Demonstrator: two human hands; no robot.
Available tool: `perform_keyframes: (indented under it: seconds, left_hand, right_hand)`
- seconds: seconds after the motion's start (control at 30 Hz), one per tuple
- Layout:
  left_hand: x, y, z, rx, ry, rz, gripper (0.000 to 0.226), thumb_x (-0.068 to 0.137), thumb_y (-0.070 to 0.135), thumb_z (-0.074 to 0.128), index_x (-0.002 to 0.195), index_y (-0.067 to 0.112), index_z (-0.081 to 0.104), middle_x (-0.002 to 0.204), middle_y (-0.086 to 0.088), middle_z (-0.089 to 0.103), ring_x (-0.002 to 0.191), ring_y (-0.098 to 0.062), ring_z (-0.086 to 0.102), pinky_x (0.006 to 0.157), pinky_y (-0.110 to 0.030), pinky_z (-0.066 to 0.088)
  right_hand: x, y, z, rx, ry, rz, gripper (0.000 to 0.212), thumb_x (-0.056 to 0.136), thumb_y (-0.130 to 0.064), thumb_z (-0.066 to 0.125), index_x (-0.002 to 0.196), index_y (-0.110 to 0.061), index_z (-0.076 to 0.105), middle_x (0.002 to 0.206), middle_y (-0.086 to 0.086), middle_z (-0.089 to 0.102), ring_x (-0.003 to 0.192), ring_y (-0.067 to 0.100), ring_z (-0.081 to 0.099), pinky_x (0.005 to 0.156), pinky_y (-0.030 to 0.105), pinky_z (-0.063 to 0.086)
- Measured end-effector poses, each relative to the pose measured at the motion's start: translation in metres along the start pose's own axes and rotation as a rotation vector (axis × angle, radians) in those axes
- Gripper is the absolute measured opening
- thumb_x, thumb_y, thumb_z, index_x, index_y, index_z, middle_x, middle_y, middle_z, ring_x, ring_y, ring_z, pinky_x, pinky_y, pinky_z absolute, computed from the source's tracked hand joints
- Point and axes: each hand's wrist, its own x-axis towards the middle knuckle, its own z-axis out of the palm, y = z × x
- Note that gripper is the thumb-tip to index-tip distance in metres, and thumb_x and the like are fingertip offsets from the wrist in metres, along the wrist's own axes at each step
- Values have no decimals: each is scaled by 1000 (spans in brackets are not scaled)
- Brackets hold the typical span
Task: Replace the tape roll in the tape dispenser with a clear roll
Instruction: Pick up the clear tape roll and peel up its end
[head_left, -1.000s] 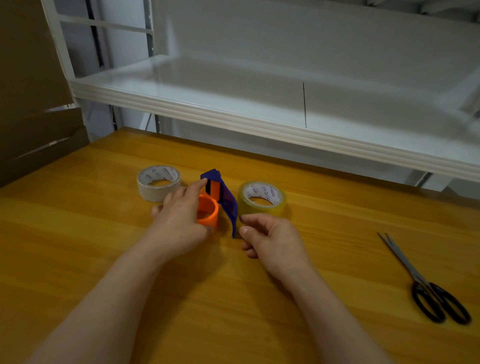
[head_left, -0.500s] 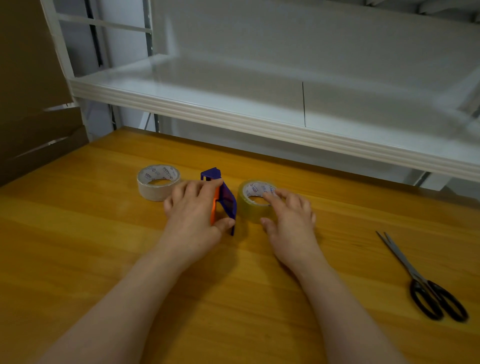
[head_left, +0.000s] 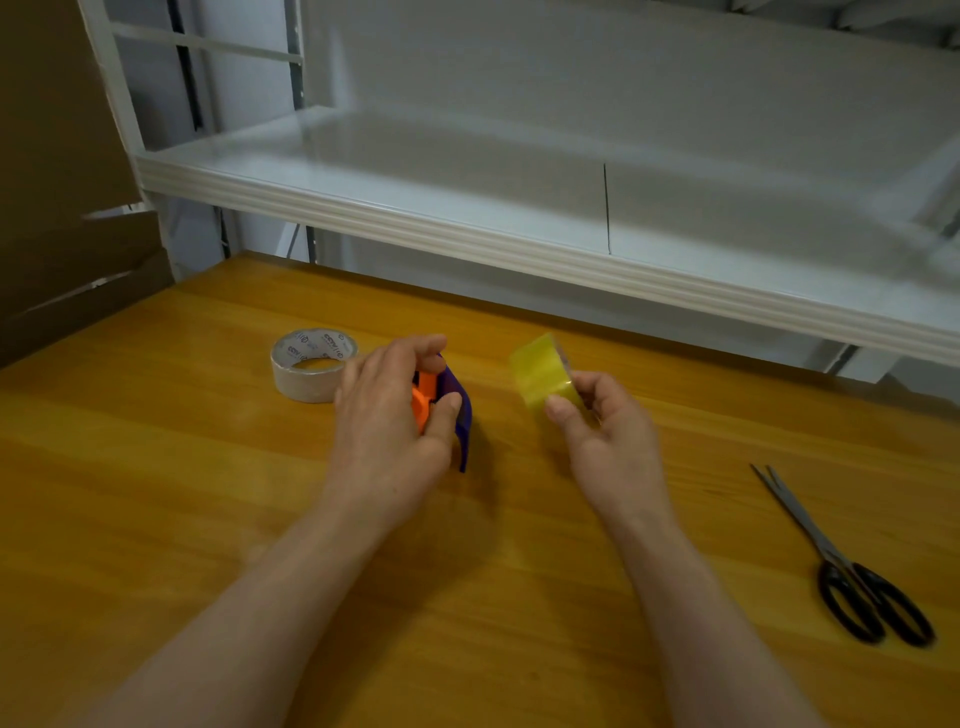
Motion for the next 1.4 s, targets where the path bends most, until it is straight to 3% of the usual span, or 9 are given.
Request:
perform_keyframes:
  seconds: [0.13, 0.33, 0.47, 0.6, 0.77, 0.93, 1.03, 1.2, 1.4]
  left_hand:
    - [1, 15, 9, -227, -12, -22, 37, 93, 23, 67, 127, 31, 55, 110, 19, 61, 111, -5, 54, 95, -38, 50]
    - [25, 44, 25, -587, -84, -283, 19, 97, 28, 62, 115, 20, 62, 106, 2, 67, 100, -14, 66, 79, -33, 57]
    - [16, 45, 35, -773, -218, -398, 34, 99, 42, 54, 108, 13, 71, 100, -4, 77, 93, -15, 73, 70, -31, 55]
    - [9, 42, 33, -894, -280, -455, 45, 94, 52, 56, 102, 12, 75, 88, -3, 78, 80, -16, 73, 66, -29, 54]
    - [10, 36, 24, -1007, -237, -462, 30, 95, 34, 61, 102, 7, 73, 82, -2, 76, 74, -11, 69, 56, -21, 51]
    - [11, 32, 21, -964, -257, -405, 28, 96, 29, 61, 110, 7, 72, 106, -16, 76, 105, -35, 70, 91, -50, 52]
    - [11, 32, 19, -948, -313, -346, 24, 94, 24, 62, 113, 12, 72, 113, -16, 74, 114, -39, 65, 103, -57, 48]
    - [4, 37, 21, -842, -457, -190, 36, 99, 2, 53, 130, 17, 61, 122, 1, 73, 118, -12, 66, 103, -35, 50]
    - [-5, 41, 33, -647, -322, -73, 34, 97, 32, 53, 129, 25, 61, 124, 7, 69, 118, -6, 63, 104, -40, 51]
  right_hand:
    - [1, -8, -5, 286, 47, -13, 14, 98, -19, 66, 106, -29, 69, 104, -3, 75, 98, 15, 70, 82, 33, 57]
    - [-1, -13, -8, 511, 33, -33, 13, 98, -8, 63, 108, -11, 69, 82, -10, 77, 73, 0, 70, 62, 15, 54]
    - [-5, -16, -9, 501, -5, -78, 11, 96, -10, 64, 105, -13, 70, 84, -8, 77, 77, 6, 70, 66, 23, 57]
    - [-11, -18, -5, 481, -98, -123, 15, 96, -13, 65, 109, -10, 69, 97, 7, 77, 88, 26, 74, 73, 39, 61]
    - [-15, -18, 3, 436, -173, -161, 15, 94, -18, 68, 109, -13, 69, 100, 9, 75, 90, 22, 72, 76, 32, 60]
    - [-16, -15, 5, 411, -180, -173, 18, 91, -22, 68, 108, -15, 68, 101, 7, 74, 95, 26, 72, 81, 38, 62]
    - [-16, -17, 4, 433, -148, -186, 15, 92, -20, 69, 107, -16, 69, 101, 8, 75, 93, 25, 72, 79, 36, 62]
    - [-13, -20, 0, 544, -55, -148, 10, 95, -8, 66, 104, -13, 69, 89, -4, 76, 83, 8, 70, 73, 22, 56]
    - [-13, -22, 2, 530, 24, -116, 5, 95, -18, 68, 100, -19, 68, 94, -1, 75, 89, 13, 71, 77, 26, 58]
